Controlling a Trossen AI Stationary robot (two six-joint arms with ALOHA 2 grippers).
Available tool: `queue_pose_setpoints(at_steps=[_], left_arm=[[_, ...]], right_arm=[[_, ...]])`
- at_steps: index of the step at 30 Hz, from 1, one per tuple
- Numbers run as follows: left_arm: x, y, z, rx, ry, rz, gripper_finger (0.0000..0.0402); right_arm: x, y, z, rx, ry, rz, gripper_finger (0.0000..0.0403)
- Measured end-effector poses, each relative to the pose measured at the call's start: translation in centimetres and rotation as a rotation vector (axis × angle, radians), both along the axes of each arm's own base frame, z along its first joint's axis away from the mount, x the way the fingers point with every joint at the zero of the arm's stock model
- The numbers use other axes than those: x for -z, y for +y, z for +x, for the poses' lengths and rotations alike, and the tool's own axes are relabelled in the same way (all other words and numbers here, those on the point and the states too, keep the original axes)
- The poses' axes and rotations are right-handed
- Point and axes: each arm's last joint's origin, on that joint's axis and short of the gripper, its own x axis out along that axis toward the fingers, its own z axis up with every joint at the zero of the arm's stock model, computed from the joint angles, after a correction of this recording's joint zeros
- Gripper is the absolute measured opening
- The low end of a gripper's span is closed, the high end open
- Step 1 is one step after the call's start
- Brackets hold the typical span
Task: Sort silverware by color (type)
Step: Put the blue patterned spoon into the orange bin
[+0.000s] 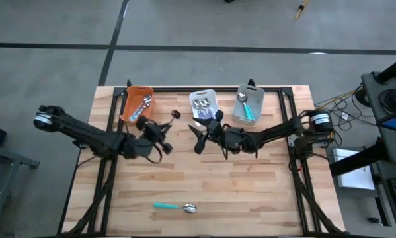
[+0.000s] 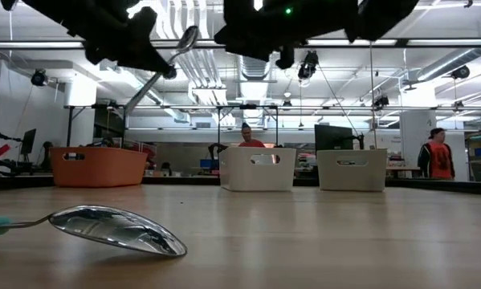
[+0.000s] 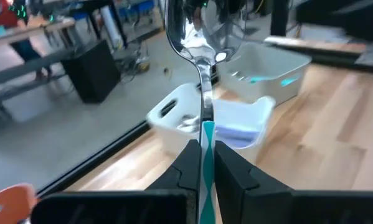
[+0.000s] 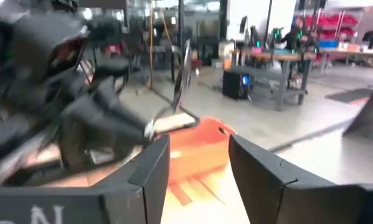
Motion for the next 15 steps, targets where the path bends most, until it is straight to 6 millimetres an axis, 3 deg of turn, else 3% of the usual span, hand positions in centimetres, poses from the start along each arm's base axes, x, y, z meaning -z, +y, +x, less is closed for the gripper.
queue_pose_setpoints(at_steps=[4, 9, 15], left_arm=[[-1.9, 3.4, -2.0, -0.030, 0.097, -0.100, 0.0007], [-5.7, 9.4, -4.9, -0.163, 0.273, -0.319, 0.0007], [-6.3, 15.8, -8.6, -0.248, 0.357, -0.600, 0.0007]], right_arm=[[-1.4, -0.1, -1.5, 0.000, 0.097, 0.022, 0.0154], [-2.6, -0.3, -2.9, 0.004, 0.165, 0.044, 0.0146], [-2.4, -0.2, -3.0, -0.002, 0.181, 0.065, 0.0141]])
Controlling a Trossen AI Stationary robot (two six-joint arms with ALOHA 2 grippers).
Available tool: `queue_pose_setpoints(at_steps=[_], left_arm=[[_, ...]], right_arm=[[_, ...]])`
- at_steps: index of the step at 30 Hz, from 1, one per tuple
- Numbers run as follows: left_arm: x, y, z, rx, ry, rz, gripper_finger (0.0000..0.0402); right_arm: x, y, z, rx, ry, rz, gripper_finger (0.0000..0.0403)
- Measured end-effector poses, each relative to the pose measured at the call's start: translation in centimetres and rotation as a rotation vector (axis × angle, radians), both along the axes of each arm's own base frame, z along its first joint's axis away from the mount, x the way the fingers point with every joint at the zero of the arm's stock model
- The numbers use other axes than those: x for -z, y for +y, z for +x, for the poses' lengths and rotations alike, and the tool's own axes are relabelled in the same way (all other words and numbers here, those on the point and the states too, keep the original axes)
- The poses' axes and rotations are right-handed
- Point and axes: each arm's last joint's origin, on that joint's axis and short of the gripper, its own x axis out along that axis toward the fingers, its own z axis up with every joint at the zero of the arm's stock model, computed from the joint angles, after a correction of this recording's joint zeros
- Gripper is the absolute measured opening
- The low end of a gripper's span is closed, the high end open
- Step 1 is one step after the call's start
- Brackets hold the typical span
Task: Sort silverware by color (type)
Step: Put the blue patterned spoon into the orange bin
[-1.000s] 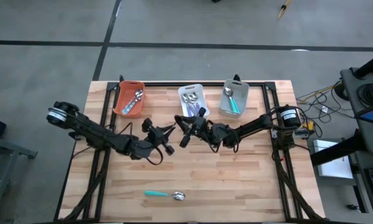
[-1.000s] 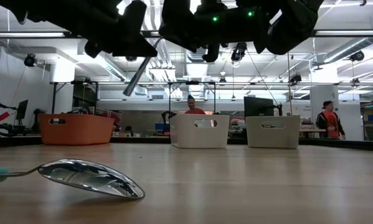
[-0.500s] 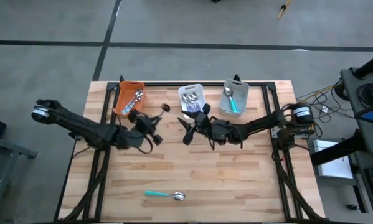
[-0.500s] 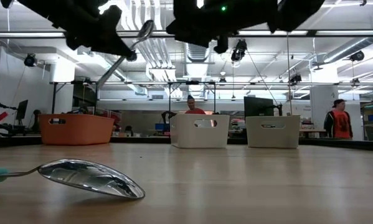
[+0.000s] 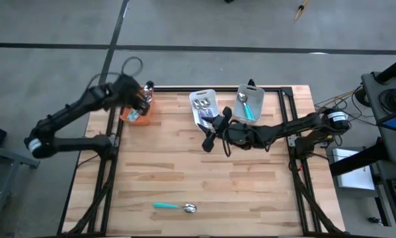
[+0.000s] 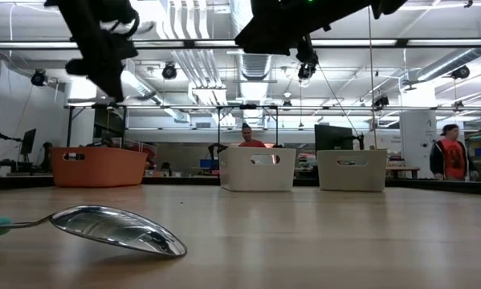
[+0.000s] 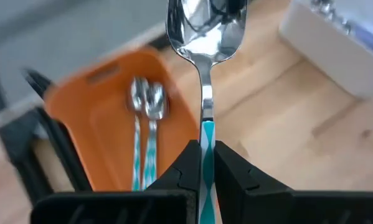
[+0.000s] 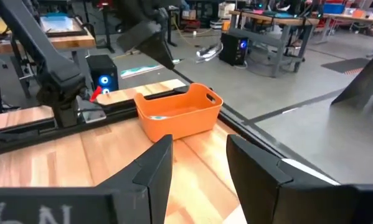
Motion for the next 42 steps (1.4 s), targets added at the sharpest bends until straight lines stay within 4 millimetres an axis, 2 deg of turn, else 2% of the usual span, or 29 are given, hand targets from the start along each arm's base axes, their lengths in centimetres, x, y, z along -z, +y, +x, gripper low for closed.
queue_pose_setpoints(at_steps=[3, 8, 13, 25, 42], left_arm=[[1.0, 2.2, -1.8, -0.018, -0.005, -0.144, 0.0007], [2.1, 4.3, -3.5, -0.089, 0.053, -0.201, 0.0007], [2.8, 4.8, -3.0, -0.062, 0.065, -0.234, 0.0007], [5.5, 6.6, -1.2, -0.152, 0.199, -0.285, 0.0007], [10.3, 11.2, 1.7, -0.201, 0.340, -0.439, 0.0007]], right_arm=[[0.5, 0.0, 0.2, -0.001, 0.008, 0.015, 0.0143], [0.8, 0.0, 0.2, -0.002, 0.033, 0.027, 0.0145], [0.8, 0.0, 0.2, 0.000, 0.028, 0.036, 0.0139], [0.9, 0.1, 0.2, 0.000, 0.026, 0.051, 0.0136], [1.2, 1.9, 0.1, -0.141, 0.058, 0.092, 0.0133]])
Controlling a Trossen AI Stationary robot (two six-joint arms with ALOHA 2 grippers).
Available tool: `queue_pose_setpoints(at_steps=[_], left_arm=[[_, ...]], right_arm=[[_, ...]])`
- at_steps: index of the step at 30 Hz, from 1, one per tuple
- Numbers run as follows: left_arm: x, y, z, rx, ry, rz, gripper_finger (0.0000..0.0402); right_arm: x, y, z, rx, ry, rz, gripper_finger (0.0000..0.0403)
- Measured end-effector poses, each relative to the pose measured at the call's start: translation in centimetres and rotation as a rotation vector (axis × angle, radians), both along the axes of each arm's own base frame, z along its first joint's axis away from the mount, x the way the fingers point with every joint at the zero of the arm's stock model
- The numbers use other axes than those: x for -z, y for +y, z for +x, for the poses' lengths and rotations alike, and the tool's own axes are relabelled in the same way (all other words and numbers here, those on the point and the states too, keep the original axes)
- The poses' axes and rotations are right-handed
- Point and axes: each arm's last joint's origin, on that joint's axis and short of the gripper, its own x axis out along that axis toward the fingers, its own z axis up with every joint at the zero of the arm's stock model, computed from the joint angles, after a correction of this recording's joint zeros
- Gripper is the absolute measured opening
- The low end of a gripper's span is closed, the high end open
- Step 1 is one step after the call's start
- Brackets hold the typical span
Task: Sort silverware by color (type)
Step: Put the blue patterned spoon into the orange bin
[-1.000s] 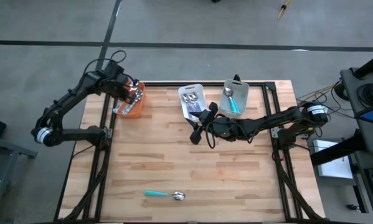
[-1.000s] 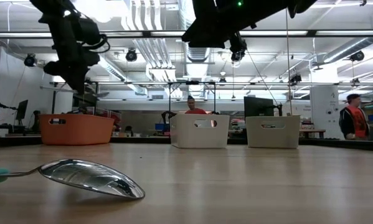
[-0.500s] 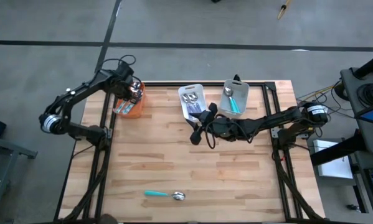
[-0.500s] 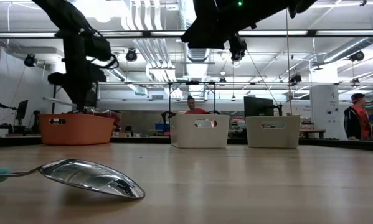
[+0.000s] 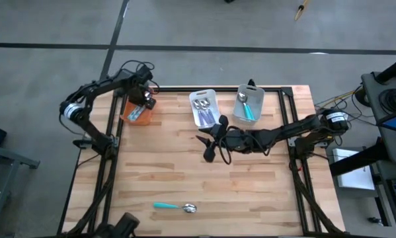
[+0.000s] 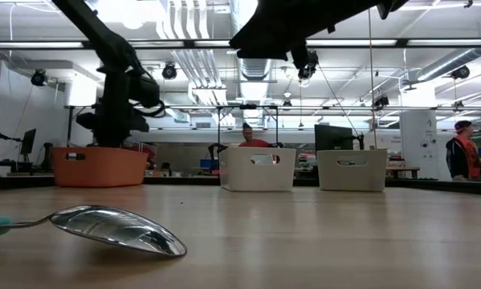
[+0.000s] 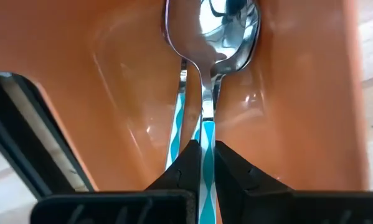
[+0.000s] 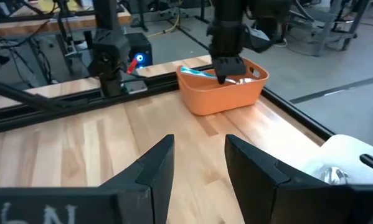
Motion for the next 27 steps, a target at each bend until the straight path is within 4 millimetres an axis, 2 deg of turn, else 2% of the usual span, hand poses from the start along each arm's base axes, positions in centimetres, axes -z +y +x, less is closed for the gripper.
queue_pose_setpoints(at_steps=[6, 10, 15, 27], left_arm=[[1.3, 0.9, 0.6, 0.005, 0.026, -0.040, 0.0025], [1.8, 1.0, 0.6, 0.009, 0.036, -0.052, 0.0023], [1.9, 1.0, 0.5, 0.008, 0.082, -0.032, 0.0024], [1.8, 0.9, 0.4, 0.051, 0.130, -0.011, 0.0072]], right_arm=[[0.0, 0.9, -0.1, -0.027, 0.004, -0.003, 0.0135], [0.0, 1.1, -0.1, -0.032, 0.004, -0.003, 0.0136], [0.0, 1.1, -0.1, -0.032, 0.003, -0.003, 0.0133], [0.0, 1.1, -0.1, -0.032, 0.002, 0.000, 0.0138]])
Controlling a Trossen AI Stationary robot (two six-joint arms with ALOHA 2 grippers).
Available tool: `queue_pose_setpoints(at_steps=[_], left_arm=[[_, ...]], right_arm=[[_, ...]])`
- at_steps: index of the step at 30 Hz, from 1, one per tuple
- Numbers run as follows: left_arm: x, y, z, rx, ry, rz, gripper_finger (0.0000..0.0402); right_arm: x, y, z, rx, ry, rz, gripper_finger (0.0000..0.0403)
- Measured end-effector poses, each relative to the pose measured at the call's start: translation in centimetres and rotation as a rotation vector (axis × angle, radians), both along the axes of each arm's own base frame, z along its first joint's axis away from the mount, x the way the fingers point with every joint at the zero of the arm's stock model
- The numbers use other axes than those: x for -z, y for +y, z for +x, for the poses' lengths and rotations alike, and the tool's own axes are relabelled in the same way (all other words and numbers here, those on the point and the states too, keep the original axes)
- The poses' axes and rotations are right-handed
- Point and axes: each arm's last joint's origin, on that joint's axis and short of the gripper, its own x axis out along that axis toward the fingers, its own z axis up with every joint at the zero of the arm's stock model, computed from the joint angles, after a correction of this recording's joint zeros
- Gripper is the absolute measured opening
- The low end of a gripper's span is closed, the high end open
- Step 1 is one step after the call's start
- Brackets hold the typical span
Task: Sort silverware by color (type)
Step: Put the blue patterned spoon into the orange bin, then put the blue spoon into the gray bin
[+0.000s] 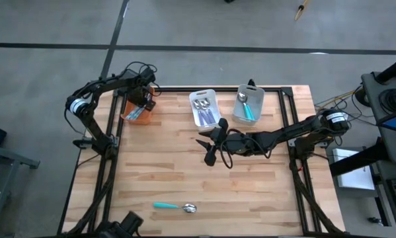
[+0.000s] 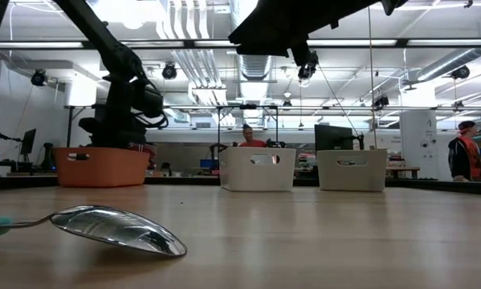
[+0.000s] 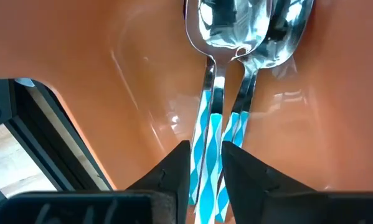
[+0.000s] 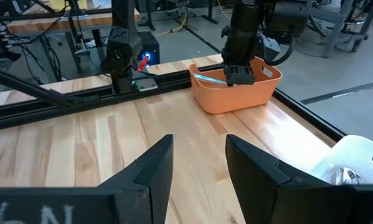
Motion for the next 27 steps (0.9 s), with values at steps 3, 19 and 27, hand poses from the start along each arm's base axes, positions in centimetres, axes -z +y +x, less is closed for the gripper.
queue_pose_setpoints(at_steps=[3, 19, 27], left_arm=[[-0.2, -0.3, 0.3, 0.016, -0.003, 0.005, 0.0075], [-5.6, -5.3, 2.1, 0.146, -0.107, 0.197, 0.0113], [-7.9, -11.6, 3.0, 0.223, -0.281, 0.304, 0.0134]], right_arm=[[0.1, 0.0, 0.0, 0.002, 0.012, 0.006, 0.0134], [0.3, 0.0, -0.1, 0.013, 0.025, 0.038, 0.0141], [0.6, 0.0, -0.2, 0.015, 0.049, 0.049, 0.0138]])
